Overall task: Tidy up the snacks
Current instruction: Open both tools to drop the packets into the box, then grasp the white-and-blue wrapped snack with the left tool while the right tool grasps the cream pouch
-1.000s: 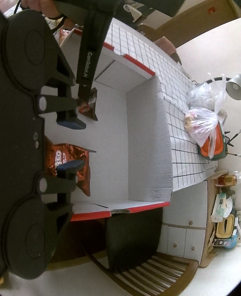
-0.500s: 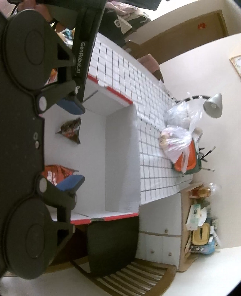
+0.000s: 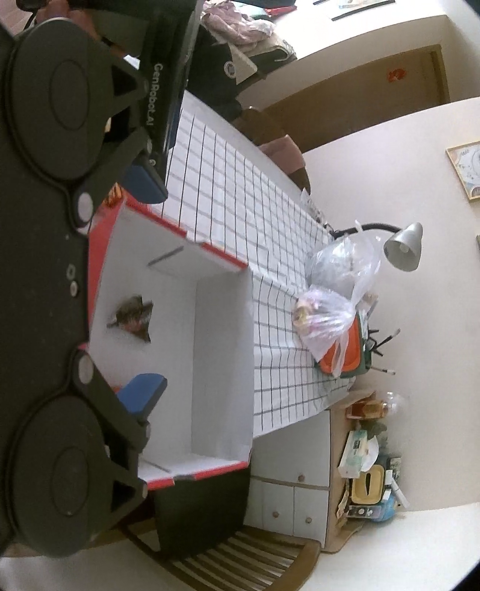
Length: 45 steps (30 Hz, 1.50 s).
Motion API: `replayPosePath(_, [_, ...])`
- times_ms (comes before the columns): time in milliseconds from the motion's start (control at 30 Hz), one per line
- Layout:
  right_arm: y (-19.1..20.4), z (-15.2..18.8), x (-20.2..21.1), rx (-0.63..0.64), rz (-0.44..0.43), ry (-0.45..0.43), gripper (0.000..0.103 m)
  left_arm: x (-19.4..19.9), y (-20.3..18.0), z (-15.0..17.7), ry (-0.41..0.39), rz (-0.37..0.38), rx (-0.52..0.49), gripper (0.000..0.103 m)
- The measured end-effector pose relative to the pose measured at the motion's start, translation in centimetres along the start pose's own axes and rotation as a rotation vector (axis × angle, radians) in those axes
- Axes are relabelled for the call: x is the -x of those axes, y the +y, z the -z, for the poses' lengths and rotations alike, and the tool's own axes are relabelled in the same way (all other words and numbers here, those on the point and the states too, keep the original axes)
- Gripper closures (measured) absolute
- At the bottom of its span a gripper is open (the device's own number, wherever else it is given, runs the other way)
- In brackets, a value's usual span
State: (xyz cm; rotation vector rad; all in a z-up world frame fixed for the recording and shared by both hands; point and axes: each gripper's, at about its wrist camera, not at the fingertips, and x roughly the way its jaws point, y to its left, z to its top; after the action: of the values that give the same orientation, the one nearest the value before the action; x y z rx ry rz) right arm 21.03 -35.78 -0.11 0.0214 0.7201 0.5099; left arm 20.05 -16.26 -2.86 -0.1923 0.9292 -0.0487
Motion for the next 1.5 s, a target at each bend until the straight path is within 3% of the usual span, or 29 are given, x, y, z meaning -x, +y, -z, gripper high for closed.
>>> replayPosePath(300, [5.7,1.2,0.2,-0.010,-0.018,-0.017,0.000,3.3,6.2,2.1,-0.011,0.015,0.027,0.028])
replayPosePath(567, [10.1,2.7,-0.9,-0.041,-0.019,0.005,0.000,6.1,12.1,4.2,-0.037,-0.025,0.012,0.028])
replayPosePath(1000, [15.9,4.7,-6.1,-0.108,-0.006,0.120,0.001,7.1,20.5,7.7,0.009,-0.037,-0.023,0.028])
replayPosePath(1500, [20.3,6.4,-14.2,-0.153,0.010,0.308,0.004,3.4,22.5,12.9,0.122,0.053,-0.235,0.028])
